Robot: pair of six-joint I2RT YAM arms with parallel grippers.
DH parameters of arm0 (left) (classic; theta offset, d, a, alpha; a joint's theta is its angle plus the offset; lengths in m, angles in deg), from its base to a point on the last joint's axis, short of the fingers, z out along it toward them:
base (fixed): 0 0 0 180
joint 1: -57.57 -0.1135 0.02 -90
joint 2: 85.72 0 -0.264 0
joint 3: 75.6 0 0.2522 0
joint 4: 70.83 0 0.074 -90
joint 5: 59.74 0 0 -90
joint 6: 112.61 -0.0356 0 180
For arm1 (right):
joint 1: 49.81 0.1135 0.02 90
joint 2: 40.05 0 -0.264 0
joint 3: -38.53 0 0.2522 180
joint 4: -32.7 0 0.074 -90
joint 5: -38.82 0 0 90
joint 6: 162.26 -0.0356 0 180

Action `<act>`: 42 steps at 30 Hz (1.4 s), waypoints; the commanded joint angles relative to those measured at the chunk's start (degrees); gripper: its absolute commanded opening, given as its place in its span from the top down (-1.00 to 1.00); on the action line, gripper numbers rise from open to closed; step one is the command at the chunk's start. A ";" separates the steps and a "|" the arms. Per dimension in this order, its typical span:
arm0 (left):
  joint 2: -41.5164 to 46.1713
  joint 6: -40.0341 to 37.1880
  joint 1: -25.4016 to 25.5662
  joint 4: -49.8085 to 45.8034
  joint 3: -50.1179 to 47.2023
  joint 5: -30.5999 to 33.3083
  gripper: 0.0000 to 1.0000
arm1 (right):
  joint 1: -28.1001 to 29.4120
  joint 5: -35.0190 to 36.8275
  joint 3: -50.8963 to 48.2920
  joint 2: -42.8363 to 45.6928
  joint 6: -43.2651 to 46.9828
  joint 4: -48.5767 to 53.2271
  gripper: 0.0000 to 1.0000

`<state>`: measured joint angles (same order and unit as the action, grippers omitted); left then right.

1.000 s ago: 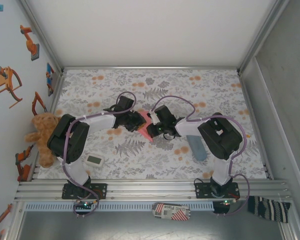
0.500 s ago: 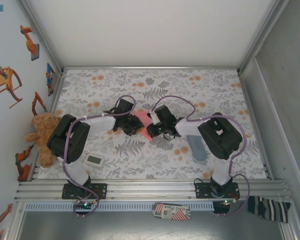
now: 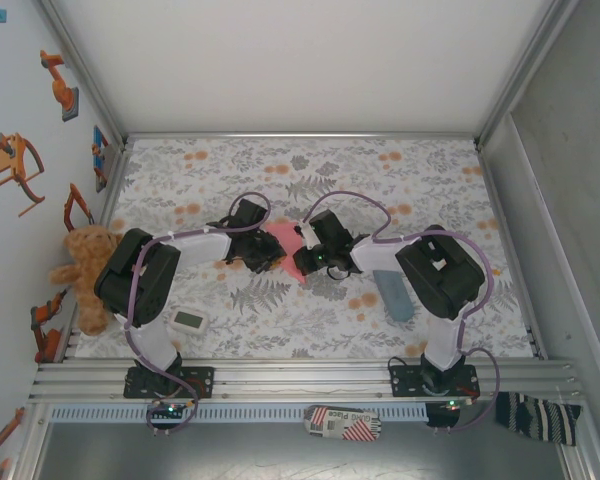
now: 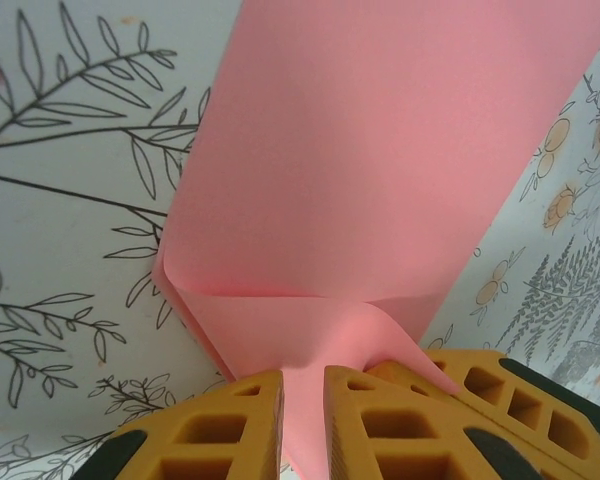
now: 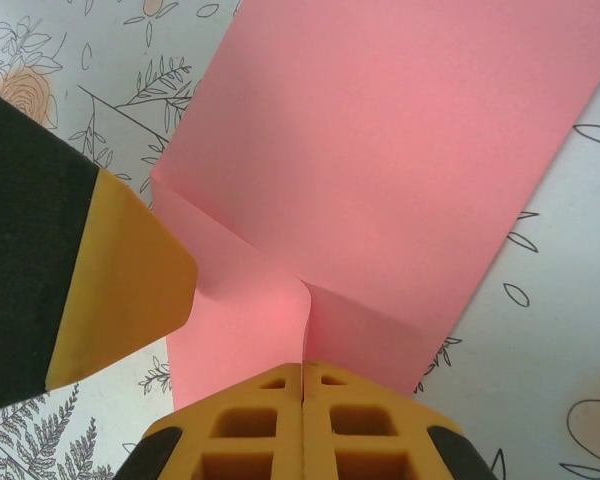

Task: Fold a paper plane with a square sheet of paper (pick it up from the middle)
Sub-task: Third fold the triangle at the center of the table.

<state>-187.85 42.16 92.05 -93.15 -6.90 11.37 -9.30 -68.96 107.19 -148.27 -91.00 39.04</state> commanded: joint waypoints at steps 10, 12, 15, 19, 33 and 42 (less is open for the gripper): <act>1.57 -1.78 0.35 2.23 0.47 -1.19 0.61 | -0.52 0.38 0.83 -1.68 -0.86 2.84 1.00; 2.32 -2.32 0.41 3.09 0.76 -1.21 0.61 | -0.52 0.47 0.78 -1.71 -0.86 2.84 1.00; 1.40 -2.72 0.50 2.76 1.44 -1.55 0.61 | -0.52 0.47 0.74 -1.90 -0.97 2.74 1.00; -0.72 -1.67 0.80 4.20 1.58 -2.85 0.61 | -0.52 0.48 0.72 -1.99 -1.07 2.76 1.00; -0.66 -2.28 0.75 -1.48 1.30 1.71 0.62 | -0.60 0.56 1.06 -2.20 -1.05 2.97 1.00; -1.85 -1.84 0.58 -1.28 1.49 1.44 0.63 | -0.59 0.39 1.18 -2.09 -0.97 3.20 1.00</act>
<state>-188.65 40.92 92.79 -92.91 -6.33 12.35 -9.52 -69.58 107.56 -148.58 -91.81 39.19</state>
